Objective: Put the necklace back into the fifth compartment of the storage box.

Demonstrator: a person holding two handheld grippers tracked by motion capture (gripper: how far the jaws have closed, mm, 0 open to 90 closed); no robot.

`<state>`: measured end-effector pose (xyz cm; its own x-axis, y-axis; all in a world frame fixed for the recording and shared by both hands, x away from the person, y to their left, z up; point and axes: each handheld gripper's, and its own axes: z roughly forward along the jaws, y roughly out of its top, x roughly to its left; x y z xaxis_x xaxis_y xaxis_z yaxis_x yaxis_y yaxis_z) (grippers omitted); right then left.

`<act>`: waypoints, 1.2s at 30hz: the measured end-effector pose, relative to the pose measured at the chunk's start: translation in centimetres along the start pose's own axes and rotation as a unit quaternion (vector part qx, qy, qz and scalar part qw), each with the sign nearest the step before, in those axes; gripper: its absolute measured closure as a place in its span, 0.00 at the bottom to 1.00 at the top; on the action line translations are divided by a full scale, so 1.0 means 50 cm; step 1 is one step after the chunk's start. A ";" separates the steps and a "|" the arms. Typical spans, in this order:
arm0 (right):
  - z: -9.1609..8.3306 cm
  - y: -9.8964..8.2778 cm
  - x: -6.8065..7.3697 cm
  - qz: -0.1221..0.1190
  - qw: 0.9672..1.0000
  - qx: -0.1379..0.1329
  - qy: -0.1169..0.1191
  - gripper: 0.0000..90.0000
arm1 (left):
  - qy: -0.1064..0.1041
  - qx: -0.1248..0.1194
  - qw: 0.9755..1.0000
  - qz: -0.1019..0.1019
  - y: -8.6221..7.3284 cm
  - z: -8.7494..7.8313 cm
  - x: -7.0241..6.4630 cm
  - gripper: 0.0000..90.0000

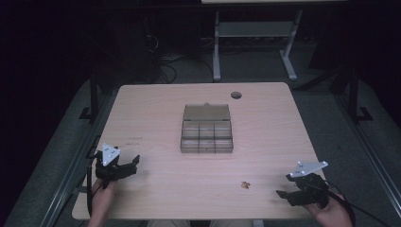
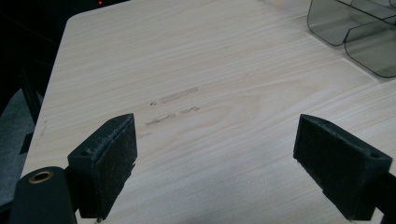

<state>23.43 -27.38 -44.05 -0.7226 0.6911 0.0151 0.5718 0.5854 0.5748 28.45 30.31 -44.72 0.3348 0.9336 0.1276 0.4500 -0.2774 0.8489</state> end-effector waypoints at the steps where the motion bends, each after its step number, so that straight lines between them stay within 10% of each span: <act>1: 0.002 0.000 0.001 0.001 1.000 0.002 0.005 0.33 | -0.006 0.001 1.000 -0.002 0.001 0.002 0.000 0.15; 36: 0.023 0.030 0.039 -0.028 0.999 0.002 0.023 0.33 | 0.018 -0.005 1.000 -0.024 -0.001 0.000 0.024 0.15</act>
<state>23.34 -24.68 -44.11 -0.7708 0.6368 0.0199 0.5312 0.6251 0.5719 28.83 31.45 -44.62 0.2824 0.9535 0.1057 0.4569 -0.2306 0.8591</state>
